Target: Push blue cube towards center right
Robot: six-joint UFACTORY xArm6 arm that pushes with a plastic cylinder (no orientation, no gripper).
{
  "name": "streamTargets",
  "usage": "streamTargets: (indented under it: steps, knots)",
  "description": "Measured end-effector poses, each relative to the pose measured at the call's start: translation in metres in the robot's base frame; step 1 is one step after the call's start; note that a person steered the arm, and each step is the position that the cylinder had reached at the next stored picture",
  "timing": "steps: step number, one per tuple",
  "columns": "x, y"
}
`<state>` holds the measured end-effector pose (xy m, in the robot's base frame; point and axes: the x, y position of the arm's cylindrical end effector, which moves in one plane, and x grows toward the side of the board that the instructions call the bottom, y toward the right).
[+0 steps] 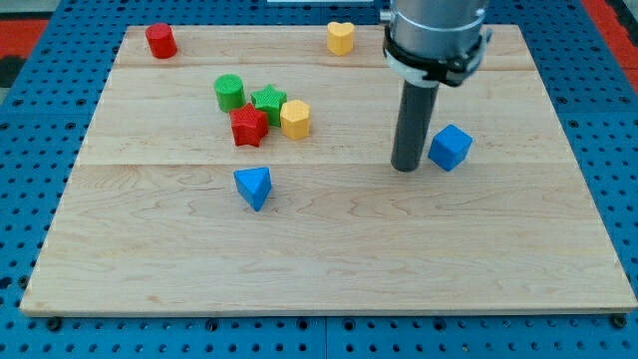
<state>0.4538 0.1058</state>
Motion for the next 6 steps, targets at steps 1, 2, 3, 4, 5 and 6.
streamTargets:
  steps: [1, 2, 3, 4, 5, 6]
  knots:
    - [-0.037, 0.035]
    - [-0.078, 0.069]
    - [-0.047, 0.084]
    - [-0.024, 0.114]
    - [-0.049, 0.133]
    - [-0.107, 0.086]
